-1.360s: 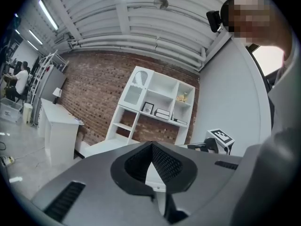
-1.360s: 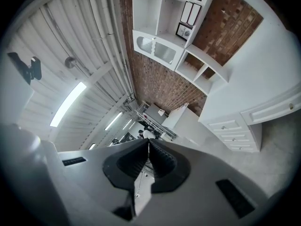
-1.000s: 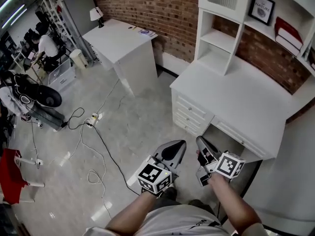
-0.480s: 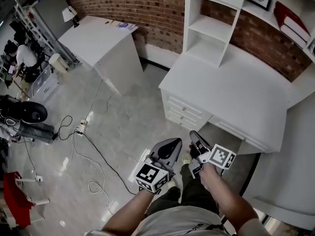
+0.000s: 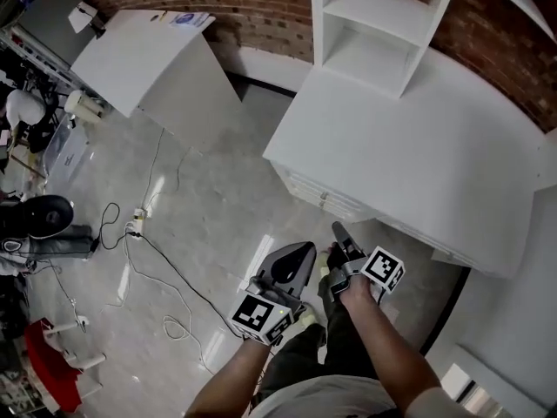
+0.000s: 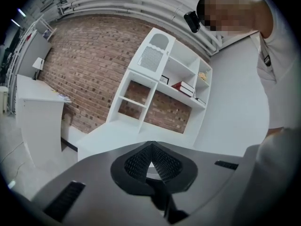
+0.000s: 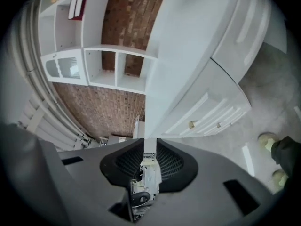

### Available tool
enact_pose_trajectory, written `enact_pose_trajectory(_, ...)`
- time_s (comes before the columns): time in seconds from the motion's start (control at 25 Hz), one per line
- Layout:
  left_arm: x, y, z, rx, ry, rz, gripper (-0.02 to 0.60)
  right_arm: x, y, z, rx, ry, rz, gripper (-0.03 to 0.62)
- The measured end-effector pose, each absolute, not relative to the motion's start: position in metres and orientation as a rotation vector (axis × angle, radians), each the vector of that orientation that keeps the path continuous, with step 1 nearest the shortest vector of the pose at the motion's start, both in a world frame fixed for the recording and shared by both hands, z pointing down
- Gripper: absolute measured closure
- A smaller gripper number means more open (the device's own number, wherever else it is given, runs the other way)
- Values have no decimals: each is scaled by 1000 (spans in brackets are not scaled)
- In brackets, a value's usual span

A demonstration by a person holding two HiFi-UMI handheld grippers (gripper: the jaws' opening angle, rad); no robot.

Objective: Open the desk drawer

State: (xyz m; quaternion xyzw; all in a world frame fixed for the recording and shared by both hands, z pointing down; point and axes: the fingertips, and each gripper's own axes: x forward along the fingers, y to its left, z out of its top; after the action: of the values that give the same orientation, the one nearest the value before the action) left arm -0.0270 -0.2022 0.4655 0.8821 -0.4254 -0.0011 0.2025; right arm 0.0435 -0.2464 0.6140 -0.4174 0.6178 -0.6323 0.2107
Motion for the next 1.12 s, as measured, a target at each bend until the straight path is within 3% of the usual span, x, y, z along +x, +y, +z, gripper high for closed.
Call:
enact_pose_trajectory(0.52,-35,-286,587,2326,-1199,74,569,35,-318,765,-1217,1494,-1872,479)
enact_pose_trajectory(1.12,-49,-301,626,2312,-1198,62,569,19,-353,810,-1241,1532,-1846,464)
